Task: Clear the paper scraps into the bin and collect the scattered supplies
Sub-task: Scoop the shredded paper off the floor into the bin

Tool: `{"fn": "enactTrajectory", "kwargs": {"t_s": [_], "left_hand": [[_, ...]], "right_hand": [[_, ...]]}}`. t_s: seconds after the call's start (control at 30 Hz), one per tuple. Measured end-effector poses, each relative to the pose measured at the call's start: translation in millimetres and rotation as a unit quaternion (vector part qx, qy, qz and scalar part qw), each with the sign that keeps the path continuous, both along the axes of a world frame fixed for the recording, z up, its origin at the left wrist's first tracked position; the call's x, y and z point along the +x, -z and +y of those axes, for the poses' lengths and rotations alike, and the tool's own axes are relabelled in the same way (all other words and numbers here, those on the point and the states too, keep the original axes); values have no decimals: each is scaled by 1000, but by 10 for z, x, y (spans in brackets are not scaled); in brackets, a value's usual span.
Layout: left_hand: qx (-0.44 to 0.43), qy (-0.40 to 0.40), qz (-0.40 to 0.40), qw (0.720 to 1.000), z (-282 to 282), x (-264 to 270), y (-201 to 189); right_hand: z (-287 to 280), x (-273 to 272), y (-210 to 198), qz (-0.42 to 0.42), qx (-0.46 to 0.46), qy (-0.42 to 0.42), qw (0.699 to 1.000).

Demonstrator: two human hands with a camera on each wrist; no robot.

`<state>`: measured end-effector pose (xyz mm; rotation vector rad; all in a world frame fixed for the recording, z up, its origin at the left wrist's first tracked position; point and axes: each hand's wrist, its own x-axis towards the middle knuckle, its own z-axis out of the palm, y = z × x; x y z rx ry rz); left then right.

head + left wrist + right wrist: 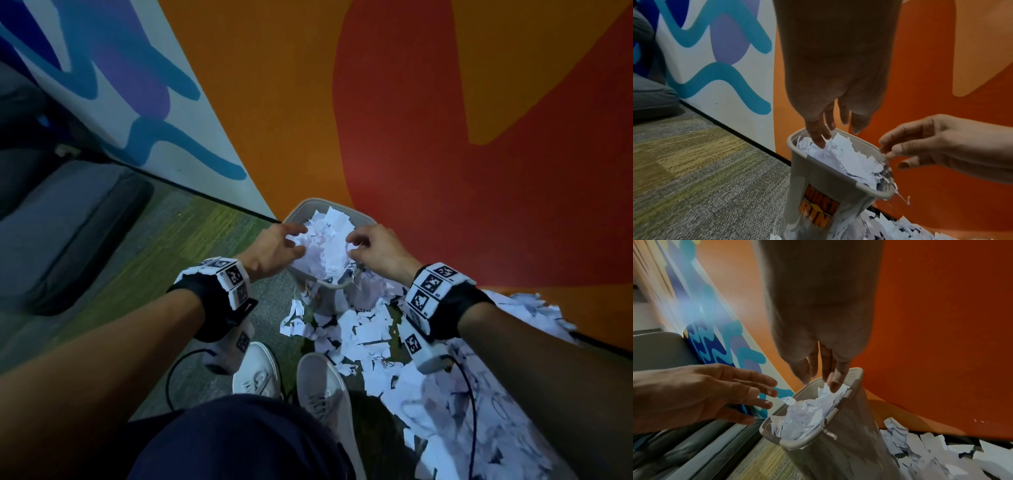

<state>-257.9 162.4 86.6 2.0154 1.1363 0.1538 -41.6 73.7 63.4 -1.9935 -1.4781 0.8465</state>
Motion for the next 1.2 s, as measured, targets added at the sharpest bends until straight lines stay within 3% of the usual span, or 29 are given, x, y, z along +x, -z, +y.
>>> {"fn": "enactTrajectory", "kwargs": {"t_s": [0.17,0.27,0.47,0.63,0.7,0.77,0.87,0.93,1.07,1.2], "left_hand": [[-57,32,-75,995,-239,28,-20],[-106,90,-69,988,-398,65,74],[-128,164,-20,978,-525,189,759],[-80,208,96,970,-407,57,1526],[-63,182,149,970,-325,-77,1917],[-71,132,148,977,-295,-172,2271],[-79,93,193,974,-310,-191,2665],[-91,77,244,962,-381,-144,2821],[-70,61,317,944,-659,75,2910],[-21,76,295,952,-808,208,2927]], "right_hand": [[-257,-41,29,39,37,58,997],[-529,-30,174,68,18,59,996],[-833,132,987,79,-99,58,990],[-773,156,1711,61,-172,67,981],[-710,130,1948,47,-218,66,972],[-649,115,2146,5,-246,53,968],[-591,51,2198,-124,-288,-37,949],[-568,-2,2245,-162,-302,-95,935],[-562,-105,2586,-126,-301,-2,945],[-608,-332,2784,-203,-282,-11,938]]}}
